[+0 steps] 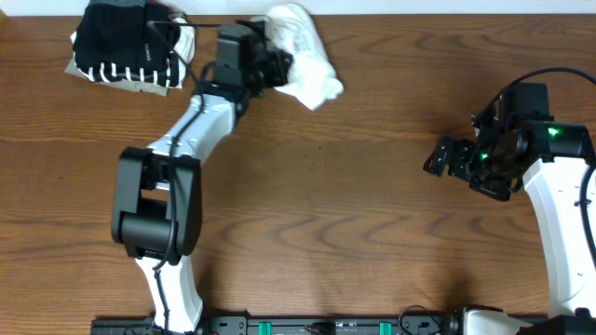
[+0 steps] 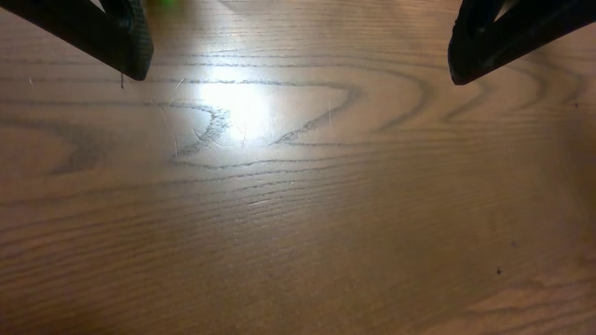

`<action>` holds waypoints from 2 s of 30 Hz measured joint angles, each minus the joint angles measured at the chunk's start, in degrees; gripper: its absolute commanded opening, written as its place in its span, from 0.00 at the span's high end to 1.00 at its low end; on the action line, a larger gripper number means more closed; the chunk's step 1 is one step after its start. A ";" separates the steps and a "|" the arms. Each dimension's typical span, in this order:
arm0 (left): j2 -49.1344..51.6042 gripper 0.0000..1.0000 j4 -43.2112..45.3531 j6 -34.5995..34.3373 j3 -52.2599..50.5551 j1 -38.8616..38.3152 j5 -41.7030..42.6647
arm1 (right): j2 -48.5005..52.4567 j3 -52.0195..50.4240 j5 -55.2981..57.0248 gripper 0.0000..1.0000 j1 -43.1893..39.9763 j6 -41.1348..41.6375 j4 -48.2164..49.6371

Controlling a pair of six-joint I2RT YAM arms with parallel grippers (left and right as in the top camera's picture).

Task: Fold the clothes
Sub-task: 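Carry the white shirt with the left gripper to the top-left stack, then lower the shirt onto the stack and open the left gripper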

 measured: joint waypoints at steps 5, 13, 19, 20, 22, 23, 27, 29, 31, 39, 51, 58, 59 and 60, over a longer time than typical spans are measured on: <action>0.00 0.94 -0.04 -0.68 5.40 3.69 -2.51 | 0.00 0.00 0.00 0.01 0.00 0.00 -0.02; -1.29 0.94 -0.46 -2.84 10.78 9.66 -5.09 | 0.00 0.00 0.00 0.01 0.00 -0.02 -0.20; -2.12 0.94 -1.62 -4.37 11.17 14.60 -6.97 | 0.00 0.00 0.00 0.02 0.00 0.00 -0.20; -2.12 0.94 -2.16 -4.55 11.17 15.45 -7.65 | 0.00 0.00 0.00 0.02 0.00 -0.02 -0.22; -2.12 0.94 -3.21 -4.81 11.17 16.90 -9.05 | 0.00 0.00 0.00 0.02 0.00 0.00 -0.31; -2.12 0.94 -3.74 -5.03 11.17 17.64 -10.10 | 0.00 0.00 0.00 0.02 0.00 -0.02 -0.48; -2.12 0.94 -4.22 -5.77 11.17 19.96 -13.44 | 0.00 0.00 0.02 0.02 0.00 -0.02 -1.53; -2.12 0.94 -4.28 -5.97 11.17 20.96 -14.45 | 0.00 0.00 0.11 0.02 0.00 -0.02 -2.05; -2.12 0.94 -4.66 -6.01 11.17 21.99 -15.10 | 0.00 0.00 0.26 0.02 0.00 -0.02 -2.27; -2.12 0.93 -4.94 -6.05 11.17 25.35 -17.27 | 0.00 0.00 0.28 0.03 0.00 -0.02 -3.23; -0.79 0.88 -4.94 -6.21 11.17 25.62 -20.46 | 0.00 0.00 0.42 0.03 0.00 -0.02 -4.31; 2.08 0.64 -6.36 -5.99 11.17 26.21 -21.94 | 0.00 0.00 0.48 0.03 0.00 -0.02 -5.20; 2.10 0.50 -6.88 -5.99 11.17 26.45 -22.03 | 0.00 0.00 0.48 0.03 0.00 -0.02 -5.31; 2.10 0.38 -7.41 -5.99 11.17 26.67 -22.14 | 0.00 0.00 0.48 0.03 0.00 -0.02 -5.35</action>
